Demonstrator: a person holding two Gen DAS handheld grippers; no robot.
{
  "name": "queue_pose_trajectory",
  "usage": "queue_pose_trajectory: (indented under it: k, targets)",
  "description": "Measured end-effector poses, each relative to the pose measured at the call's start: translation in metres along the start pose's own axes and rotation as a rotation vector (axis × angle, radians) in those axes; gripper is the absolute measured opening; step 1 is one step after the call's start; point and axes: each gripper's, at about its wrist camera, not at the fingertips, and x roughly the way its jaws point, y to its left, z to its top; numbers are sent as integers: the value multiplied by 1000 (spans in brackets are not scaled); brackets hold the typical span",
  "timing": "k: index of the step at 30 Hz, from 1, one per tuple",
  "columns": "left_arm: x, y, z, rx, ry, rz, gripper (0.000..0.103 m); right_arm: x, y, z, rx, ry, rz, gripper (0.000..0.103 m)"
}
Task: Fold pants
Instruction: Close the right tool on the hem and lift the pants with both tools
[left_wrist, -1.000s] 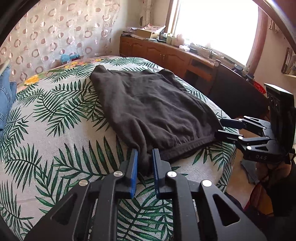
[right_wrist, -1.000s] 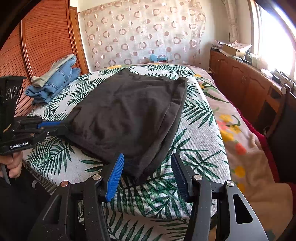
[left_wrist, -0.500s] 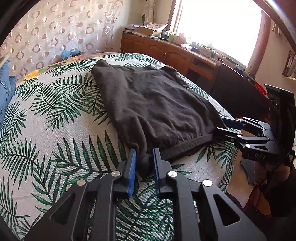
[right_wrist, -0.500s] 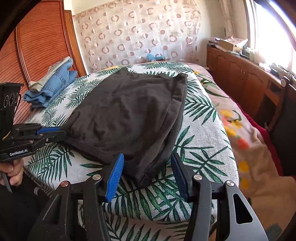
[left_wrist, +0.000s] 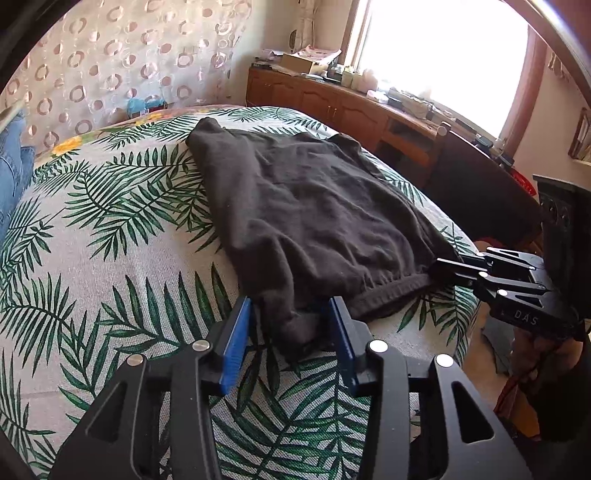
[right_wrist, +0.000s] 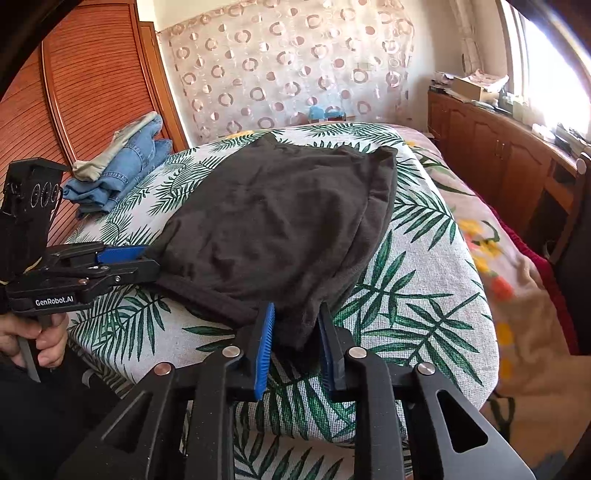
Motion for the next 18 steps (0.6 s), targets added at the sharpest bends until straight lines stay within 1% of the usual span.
queue_pose_trajectory:
  k: [1,2,4,7,10,12,18]
  targets:
    - [0,-1,-1,4,-1,-3,42,0,0,0,1,-1,4,20]
    - [0,-1,0,9,1,-10,34,1,-1,0,2,-2,9,18]
    - [-1,-4,-1,27,11,-34,26,1,-2,-1,11,-4,23,17]
    - [-6,-7,1,50,2,-19,15,2,-10,-1,58,0,66,16]
    - [-11,-5,3,40,-10,-31,13,2,-15,1,64,2,88,13]
    - [-16,-7,6,44,-25,-27,13,0,-14,3,56,-5,90,12]
    - [-49,-7,24,35,-121,-37,12,-19,-9,12,20,-65,93,11]
